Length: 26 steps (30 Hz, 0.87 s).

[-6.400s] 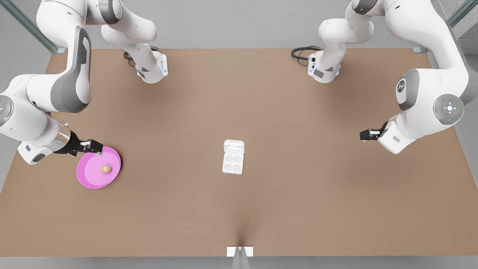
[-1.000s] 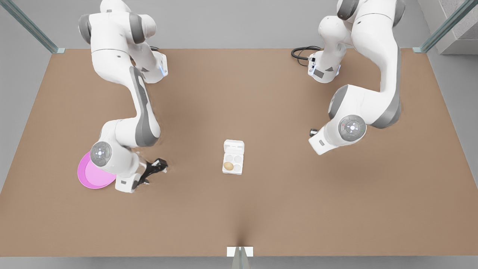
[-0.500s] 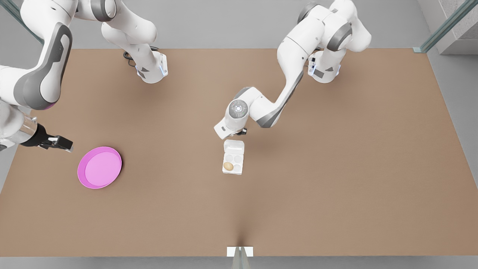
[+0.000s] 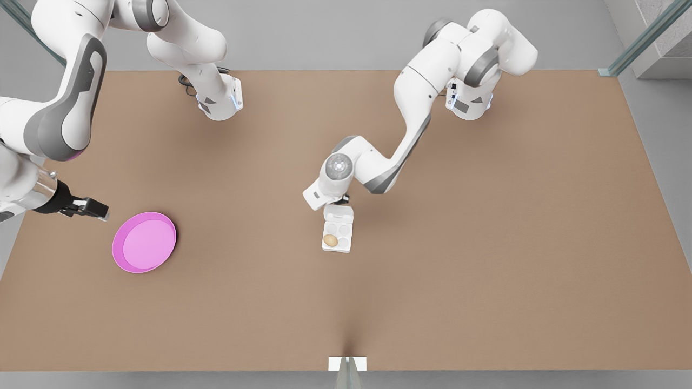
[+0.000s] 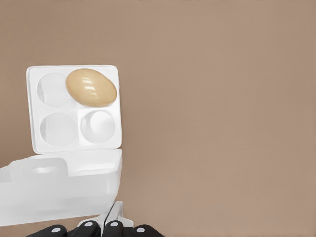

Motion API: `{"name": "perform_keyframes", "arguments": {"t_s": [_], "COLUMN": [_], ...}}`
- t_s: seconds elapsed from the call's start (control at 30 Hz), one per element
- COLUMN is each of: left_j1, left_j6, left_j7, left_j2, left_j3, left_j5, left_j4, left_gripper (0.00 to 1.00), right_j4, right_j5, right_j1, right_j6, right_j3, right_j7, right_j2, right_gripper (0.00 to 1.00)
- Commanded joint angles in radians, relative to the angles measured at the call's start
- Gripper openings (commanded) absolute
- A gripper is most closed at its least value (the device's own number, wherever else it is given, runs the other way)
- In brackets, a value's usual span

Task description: Pack egg into the box and close the box lid

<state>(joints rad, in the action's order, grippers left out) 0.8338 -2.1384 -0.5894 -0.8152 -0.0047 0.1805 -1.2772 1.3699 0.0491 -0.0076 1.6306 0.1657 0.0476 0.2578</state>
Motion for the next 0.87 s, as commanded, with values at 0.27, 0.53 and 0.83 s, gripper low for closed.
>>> {"name": "perform_keyframes", "arguments": {"t_s": [0.27, 0.53, 0.83], "left_j1": [-0.012, -0.218, -0.696], "left_j6": [0.003, 0.612, 0.741], "left_j7": [0.005, 0.292, 0.522], "left_j2": [-0.150, 0.155, 0.619], "left_j3": [0.012, 0.233, 0.011], "left_j5": [-0.006, 0.039, -0.217], "left_j4": [0.237, 0.317, -0.060], "left_gripper": [0.21, 1.00, 1.00], "right_j4": [0.000, 0.000, 0.000], "right_j5": [0.003, 0.003, 0.014], "right_j1": [-0.005, -0.005, -0.005], "right_j6": [0.015, 0.015, 0.025], "right_j3": [0.000, 0.000, 0.000], "right_j7": [-0.002, -0.002, -0.002], "right_j2": [0.008, 0.011, 0.020], "right_gripper": [1.00, 1.00, 1.00]}}
